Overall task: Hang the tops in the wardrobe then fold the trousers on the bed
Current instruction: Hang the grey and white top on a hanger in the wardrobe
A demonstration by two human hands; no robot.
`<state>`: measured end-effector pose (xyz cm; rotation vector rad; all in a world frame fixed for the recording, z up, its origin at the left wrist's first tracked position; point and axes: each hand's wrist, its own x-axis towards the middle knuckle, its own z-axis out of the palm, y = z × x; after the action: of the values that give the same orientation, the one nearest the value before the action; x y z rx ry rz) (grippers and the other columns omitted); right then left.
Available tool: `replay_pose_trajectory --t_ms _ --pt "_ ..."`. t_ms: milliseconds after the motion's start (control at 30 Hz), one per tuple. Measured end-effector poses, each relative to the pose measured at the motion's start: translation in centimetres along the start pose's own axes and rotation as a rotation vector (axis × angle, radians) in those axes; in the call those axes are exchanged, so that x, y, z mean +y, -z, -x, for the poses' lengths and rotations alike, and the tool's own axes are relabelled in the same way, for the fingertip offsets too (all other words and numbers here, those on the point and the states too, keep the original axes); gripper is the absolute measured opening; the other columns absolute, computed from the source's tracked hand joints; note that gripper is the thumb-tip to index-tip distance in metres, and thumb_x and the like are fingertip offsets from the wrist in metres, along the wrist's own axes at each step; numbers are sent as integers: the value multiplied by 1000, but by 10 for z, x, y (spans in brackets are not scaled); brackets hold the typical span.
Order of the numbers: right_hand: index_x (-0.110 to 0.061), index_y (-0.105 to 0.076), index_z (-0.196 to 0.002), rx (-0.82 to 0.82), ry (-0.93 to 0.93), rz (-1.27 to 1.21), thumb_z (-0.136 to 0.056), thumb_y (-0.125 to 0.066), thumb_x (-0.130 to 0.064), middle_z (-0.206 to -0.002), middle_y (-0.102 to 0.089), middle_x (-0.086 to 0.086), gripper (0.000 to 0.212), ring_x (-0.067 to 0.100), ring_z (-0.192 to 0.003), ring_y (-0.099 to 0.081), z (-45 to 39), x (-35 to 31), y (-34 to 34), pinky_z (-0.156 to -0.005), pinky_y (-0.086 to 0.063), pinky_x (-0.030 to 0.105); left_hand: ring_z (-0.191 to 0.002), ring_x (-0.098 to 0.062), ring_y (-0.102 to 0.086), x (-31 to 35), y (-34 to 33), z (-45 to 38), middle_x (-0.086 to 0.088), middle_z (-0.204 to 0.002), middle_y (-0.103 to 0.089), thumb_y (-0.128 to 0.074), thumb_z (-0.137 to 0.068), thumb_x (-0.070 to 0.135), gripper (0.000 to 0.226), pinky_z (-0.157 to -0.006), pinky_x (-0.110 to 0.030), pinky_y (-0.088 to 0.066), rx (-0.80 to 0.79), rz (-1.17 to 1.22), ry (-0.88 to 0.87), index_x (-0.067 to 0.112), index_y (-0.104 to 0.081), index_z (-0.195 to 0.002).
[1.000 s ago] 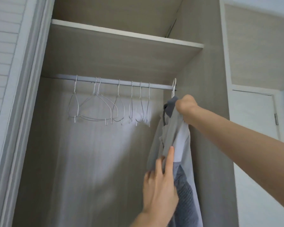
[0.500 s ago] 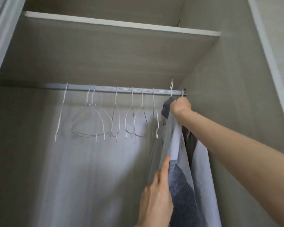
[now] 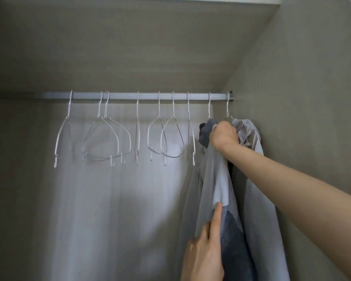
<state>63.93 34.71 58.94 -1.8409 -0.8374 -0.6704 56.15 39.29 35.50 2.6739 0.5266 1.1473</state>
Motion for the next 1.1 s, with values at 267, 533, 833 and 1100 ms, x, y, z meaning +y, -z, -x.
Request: replay_pose_trajectory --t_ms 267,533,833,1100 --pt "-5 -31 -136 132 350 250 -89 -47 -5 -121 -43 22 49 43 -100 -52 84 23 -5 -68 -43 46 -113 -28 -57 19 25 68 7 -149 -33 -48 -94 13 97 -90 -37 -46 82 3 -14 50 28 -140" --pt "-10 -33 -135 -180 379 228 -89 -48 -15 -125 -37 13 49 37 -109 -45 217 46 23 -79 -46 42 -127 -29 -50 8 31 137 5 -153 -33 -50 -90 10 86 -95 -42 -47 67 129 60 43 2 -151" --pt "-4 -43 -137 -413 590 106 -93 -52 -26 -124 -57 16 50 33 -115 -52 367 60 49 -91 -46 38 -106 -24 -60 15 70 264 2 -125 -57 -57 -91 18 62 -88 -33 -48 27 74 249 27 -33 -147" --pt "-8 -38 -141 -704 778 -340 -91 -58 -25 -125 -58 8 56 24 -114 -55 537 54 54 -93 -46 31 -100 -10 -57 58 116 466 12 -105 -62 -54 -95 23 41 -82 -34 -51 278 -238 635 30 -47 -135"
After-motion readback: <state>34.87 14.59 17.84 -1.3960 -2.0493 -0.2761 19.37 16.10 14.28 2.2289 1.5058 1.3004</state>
